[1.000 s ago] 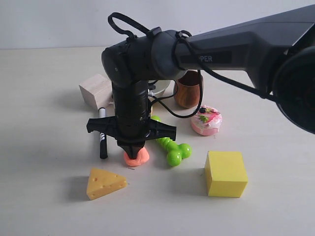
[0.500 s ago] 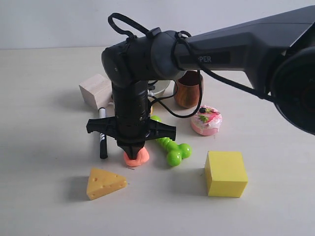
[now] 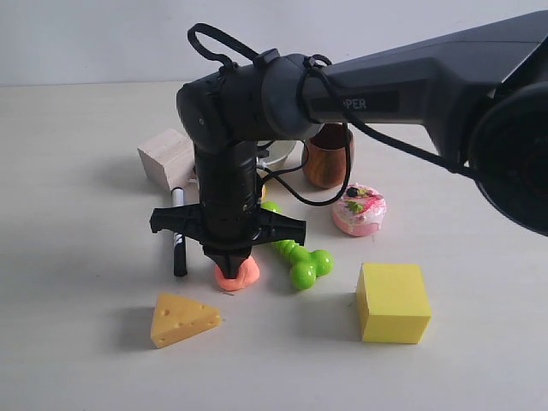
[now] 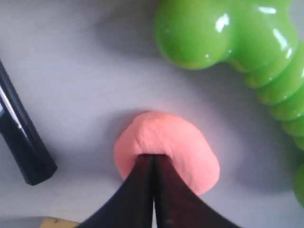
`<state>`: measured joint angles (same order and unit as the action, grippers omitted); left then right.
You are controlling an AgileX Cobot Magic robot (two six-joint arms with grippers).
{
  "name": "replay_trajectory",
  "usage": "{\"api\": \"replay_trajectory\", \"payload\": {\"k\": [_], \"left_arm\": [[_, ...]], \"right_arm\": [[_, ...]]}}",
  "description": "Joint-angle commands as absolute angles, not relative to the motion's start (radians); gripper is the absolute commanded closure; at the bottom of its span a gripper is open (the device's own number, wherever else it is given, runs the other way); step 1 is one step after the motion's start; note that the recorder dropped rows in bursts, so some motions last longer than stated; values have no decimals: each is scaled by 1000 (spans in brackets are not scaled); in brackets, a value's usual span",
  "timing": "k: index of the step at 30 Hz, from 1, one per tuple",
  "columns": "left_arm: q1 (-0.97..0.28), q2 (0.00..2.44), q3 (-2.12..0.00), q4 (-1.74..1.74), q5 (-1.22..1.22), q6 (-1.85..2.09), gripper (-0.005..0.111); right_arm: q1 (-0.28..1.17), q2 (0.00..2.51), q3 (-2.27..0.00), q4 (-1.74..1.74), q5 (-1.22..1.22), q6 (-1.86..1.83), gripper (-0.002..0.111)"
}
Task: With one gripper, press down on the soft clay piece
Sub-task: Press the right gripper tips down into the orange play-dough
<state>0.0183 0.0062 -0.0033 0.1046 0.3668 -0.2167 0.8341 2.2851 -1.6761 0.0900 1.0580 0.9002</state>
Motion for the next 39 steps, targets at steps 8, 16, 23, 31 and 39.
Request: {"api": "replay_trajectory", "payload": {"k": [8,16,23,31,39], "left_arm": [[18,0,0,101,363,-214,103],[18,0,0,101,363,-214,103],[18,0,0,101,363,-214,103],[18,0,0,101,363,-214,103],[18,0,0,101,363,-214,103]], "right_arm": [[837,2321,-1661,101,1051,890,108],[837,2314,-1661,98,1051,882,108],[837,2312,-1661,95,1056,883,108],[837,2291,-1661,73,1054,883,108],[837,2274,-1661,69,1027,863,103]]}}
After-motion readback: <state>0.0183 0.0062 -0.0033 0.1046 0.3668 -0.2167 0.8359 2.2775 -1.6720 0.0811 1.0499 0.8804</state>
